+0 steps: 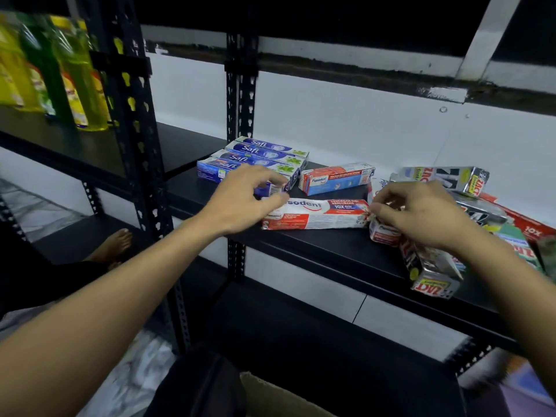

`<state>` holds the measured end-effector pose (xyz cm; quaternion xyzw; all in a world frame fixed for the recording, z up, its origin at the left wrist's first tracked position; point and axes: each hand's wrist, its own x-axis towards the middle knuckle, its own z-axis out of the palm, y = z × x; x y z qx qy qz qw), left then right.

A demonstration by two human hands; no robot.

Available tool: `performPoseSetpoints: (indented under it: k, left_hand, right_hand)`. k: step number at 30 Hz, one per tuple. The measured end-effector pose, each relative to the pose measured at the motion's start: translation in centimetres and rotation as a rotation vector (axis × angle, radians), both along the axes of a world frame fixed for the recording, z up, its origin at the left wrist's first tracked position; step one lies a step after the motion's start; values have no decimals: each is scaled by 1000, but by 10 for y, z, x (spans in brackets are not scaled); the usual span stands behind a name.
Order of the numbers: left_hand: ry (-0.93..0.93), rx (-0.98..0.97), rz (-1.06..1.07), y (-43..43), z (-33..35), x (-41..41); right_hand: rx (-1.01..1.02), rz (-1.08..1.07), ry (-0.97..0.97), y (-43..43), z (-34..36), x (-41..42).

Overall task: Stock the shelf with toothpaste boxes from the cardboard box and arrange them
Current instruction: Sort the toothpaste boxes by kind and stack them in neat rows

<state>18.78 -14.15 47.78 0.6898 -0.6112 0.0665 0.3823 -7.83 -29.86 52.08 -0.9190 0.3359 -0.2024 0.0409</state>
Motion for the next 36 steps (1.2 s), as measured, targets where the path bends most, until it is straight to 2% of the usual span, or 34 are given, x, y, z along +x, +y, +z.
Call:
performPoseSetpoints:
  k: [2,4,8,12,22,29,31,34,36]
  left_hand:
    - [-28,-146,80,-10,4,13]
    - [-64,-165,181,-25,8,30]
    - [-139,9,229,-53,-4,59]
    - [-186,142,206,-67,-20,69]
    - [-240,200,242,-76,-29,74]
    - [-232,216,243,-74,-27,70]
    - [-231,223,244,-73,-26,70]
    - [-232,230,250,-73,-24,69]
    - [-231,241,256,-72,-24,68]
  right_hand:
    - [10,11,-3,-4,7,7]
    - [5,32,8,-11,13,19]
    - [5,97,55,-34,21,50]
    - [-52,109,236,-69,19,85]
    - [-11,137,526,-129,21,136]
    - [101,162,516,-143,32,129]
    - [33,100,490,-149,28,126]
    - [-225,-46,427,-157,14,121]
    - [-222,-23,344,-161,8,117]
